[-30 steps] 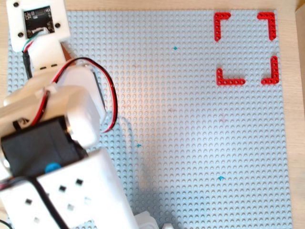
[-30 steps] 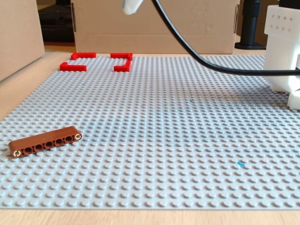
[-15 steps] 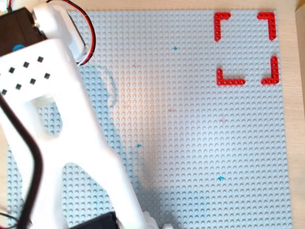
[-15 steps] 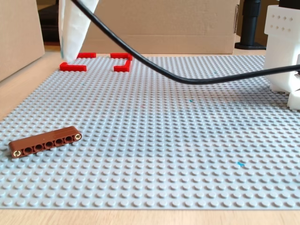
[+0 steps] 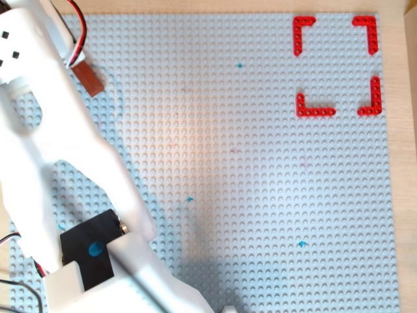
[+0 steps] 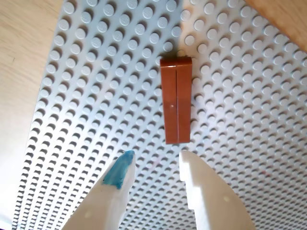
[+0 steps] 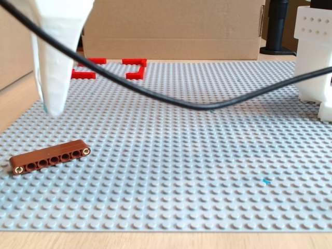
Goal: Grab and store lego
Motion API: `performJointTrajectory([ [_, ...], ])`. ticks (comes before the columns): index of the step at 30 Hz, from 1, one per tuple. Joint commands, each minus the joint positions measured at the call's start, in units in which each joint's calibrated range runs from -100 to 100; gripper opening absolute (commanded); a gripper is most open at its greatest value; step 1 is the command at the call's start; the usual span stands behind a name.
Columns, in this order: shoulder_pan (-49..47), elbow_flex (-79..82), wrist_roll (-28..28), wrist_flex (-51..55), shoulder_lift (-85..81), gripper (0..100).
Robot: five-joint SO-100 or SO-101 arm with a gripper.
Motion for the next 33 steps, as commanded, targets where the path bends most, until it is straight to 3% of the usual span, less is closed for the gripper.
performJointTrajectory([
  [1,-0.66,-3.15,-0.28,0.34,0.82,11],
  [12,-0.37,-3.15,3.38,-3.06,2.34,11],
  [20,0.82,-2.97,3.38,-3.93,2.43,17],
  [33,2.15,-3.06,5.31,-8.46,9.20,17],
])
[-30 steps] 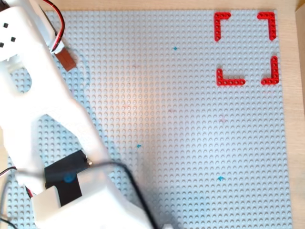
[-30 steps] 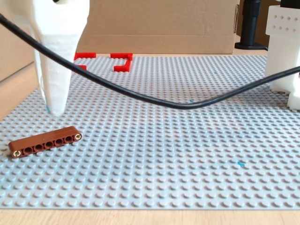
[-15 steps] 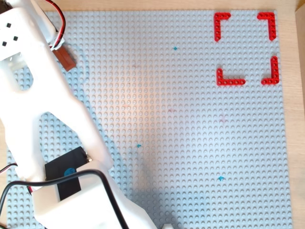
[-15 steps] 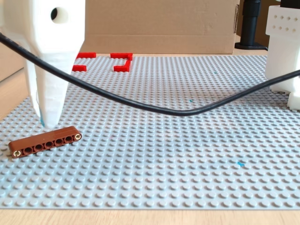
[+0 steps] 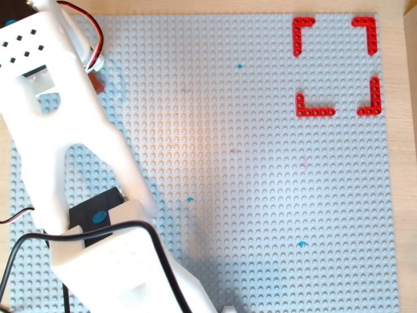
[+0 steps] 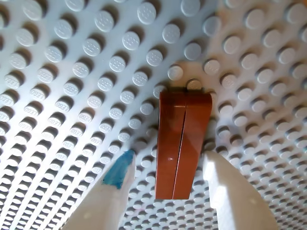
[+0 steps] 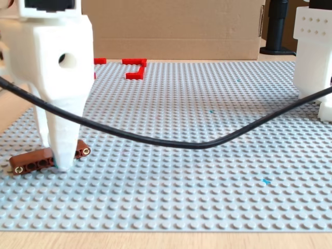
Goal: Grab and store lego
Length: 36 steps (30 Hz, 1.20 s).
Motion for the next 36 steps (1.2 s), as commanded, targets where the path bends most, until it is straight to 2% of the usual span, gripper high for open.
performJointTrajectory([
  [1,0.81,-2.43,0.69,-2.24,0.11,17],
  [11,0.89,-2.43,0.69,-2.24,0.70,16],
  [17,1.55,-2.43,0.63,-2.15,0.70,1],
  [31,2.07,-4.51,-0.25,1.60,-0.14,2],
  [36,3.19,-15.76,-2.24,10.84,-0.06,2],
])
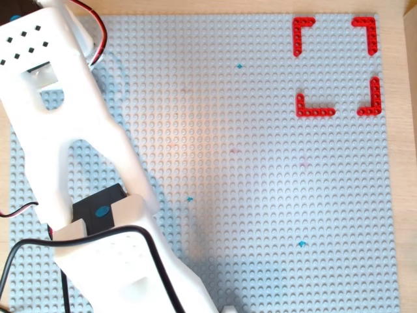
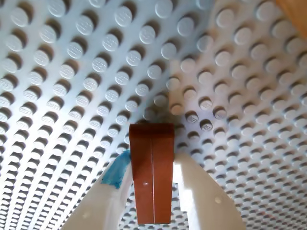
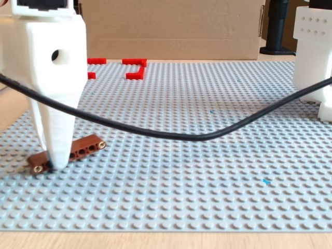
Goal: Grab and store lego
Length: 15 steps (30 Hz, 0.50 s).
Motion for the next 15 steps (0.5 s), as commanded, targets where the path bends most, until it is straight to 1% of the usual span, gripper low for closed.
performJointTrajectory([
  [1,1.70,-11.55,-1.63,8.09,-1.32,2],
  [3,2.44,-17.54,-2.52,12.71,-1.32,2],
  [8,2.59,-24.80,-3.25,12.97,-1.41,2],
  [12,2.88,-24.34,-4.87,13.06,-3.69,2],
  [15,5.03,-19.44,-5.76,13.06,-7.67,2],
])
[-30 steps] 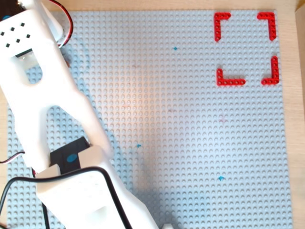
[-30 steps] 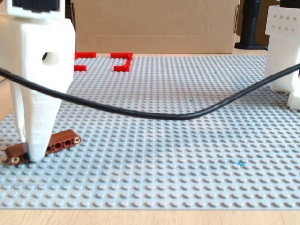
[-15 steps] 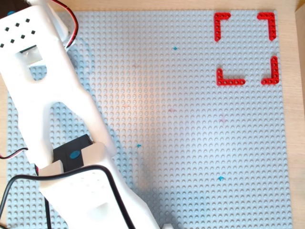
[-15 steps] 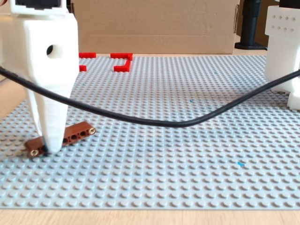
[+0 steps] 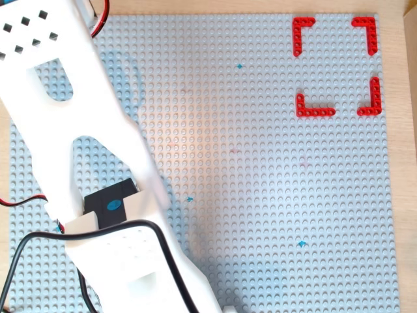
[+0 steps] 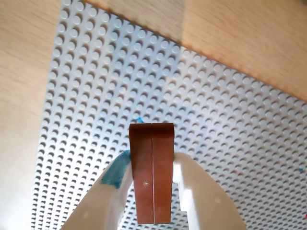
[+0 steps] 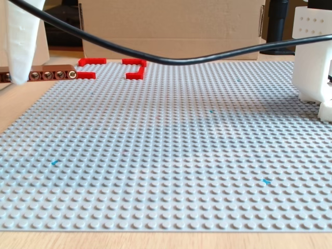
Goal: Grab and store lego
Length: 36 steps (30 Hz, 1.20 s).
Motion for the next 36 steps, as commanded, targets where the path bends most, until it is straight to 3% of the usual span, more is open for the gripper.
performJointTrajectory([
  [1,3.17,4.27,-0.78,0.61,-8.52,2],
  [6,9.62,16.80,0.06,0.52,-20.04,2],
  [15,21.94,32.40,6.75,0.43,-29.10,2],
  [22,29.58,32.95,10.51,-0.53,-29.10,2],
  [36,40.41,32.50,16.57,-15.60,-19.78,2],
])
